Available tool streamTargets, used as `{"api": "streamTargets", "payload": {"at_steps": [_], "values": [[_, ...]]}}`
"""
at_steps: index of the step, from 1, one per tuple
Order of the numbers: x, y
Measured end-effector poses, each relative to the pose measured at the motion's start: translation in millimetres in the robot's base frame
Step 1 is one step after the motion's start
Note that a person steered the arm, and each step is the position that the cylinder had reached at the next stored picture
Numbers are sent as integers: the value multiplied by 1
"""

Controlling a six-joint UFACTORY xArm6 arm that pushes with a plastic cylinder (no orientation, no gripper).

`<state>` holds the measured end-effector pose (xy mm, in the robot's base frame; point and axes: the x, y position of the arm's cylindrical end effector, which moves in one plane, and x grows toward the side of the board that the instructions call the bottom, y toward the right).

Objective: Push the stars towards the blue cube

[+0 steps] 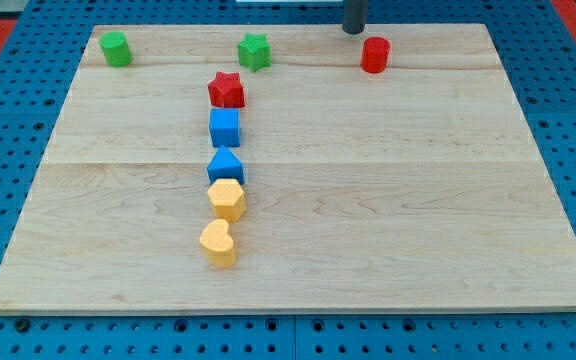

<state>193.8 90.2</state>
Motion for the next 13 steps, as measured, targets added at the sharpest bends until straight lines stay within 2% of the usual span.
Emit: {"api": "streamTargets", "payload": {"at_steps": [2, 3, 4, 6, 7, 9, 13], "values": [[0, -17], [0, -89], [21, -140], [115, -168], [116, -179], [117, -288], [117, -364]]}}
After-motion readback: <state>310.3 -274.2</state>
